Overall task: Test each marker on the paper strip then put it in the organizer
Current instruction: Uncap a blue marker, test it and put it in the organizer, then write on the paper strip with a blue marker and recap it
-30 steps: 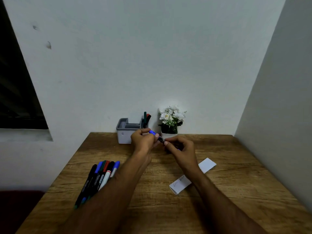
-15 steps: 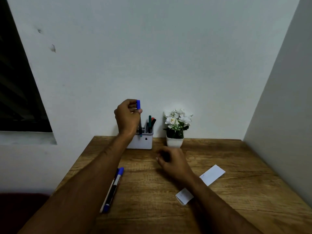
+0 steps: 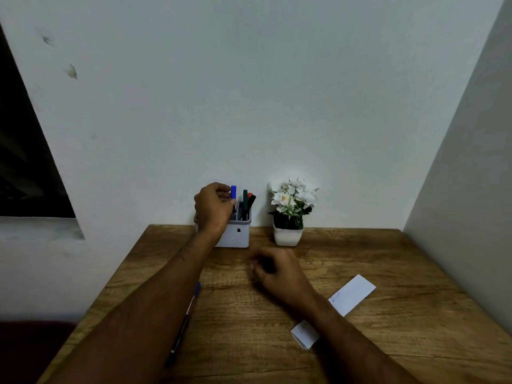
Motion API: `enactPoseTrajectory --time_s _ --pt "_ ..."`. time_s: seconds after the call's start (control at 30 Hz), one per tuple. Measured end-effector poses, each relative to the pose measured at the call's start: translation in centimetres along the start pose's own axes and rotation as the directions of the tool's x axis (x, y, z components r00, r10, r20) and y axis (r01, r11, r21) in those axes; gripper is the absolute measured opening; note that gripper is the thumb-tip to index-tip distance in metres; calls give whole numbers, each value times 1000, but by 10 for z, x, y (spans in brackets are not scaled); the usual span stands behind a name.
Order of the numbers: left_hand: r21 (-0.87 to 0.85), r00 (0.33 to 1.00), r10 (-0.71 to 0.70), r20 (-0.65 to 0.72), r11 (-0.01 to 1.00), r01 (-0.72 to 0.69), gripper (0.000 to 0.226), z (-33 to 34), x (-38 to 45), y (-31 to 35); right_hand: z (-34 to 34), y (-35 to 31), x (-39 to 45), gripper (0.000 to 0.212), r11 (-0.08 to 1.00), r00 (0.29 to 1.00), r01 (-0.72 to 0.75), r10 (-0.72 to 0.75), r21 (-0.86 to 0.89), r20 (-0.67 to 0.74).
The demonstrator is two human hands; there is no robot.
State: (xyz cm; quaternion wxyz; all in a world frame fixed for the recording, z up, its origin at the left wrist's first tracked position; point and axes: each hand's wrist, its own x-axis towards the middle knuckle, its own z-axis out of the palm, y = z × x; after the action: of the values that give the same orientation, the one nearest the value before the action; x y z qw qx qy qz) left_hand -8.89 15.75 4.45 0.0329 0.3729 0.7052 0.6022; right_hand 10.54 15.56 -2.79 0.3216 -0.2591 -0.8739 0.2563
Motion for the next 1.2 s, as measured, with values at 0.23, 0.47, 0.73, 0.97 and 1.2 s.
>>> enactPoseTrajectory --time_s 0.23,0.47,0.73,0.97,1.2 --pt "45 999 7 -48 999 -5 22 -10 -11 -2 0 0 -3 18 1000 1000 -1 1 -6 9" --pt "297 998 21 63 954 -39 16 -42 -36 -6 5 -12 -14 20 1000 999 -1 2 10 -37" --pt "843 855 -267 446 447 -300 37 -70 -68 -4 9 -29 -27 19 999 999 -20 21 32 -31" --pt "874 827 -339 449 357 -328 60 -70 -84 1 2 -34 -36 20 998 999 -46 47 50 -23" --pt "878 824 -356 440 365 -311 57 -64 -96 10 -1 -38 -40 21 996 998 -62 63 56 -6"
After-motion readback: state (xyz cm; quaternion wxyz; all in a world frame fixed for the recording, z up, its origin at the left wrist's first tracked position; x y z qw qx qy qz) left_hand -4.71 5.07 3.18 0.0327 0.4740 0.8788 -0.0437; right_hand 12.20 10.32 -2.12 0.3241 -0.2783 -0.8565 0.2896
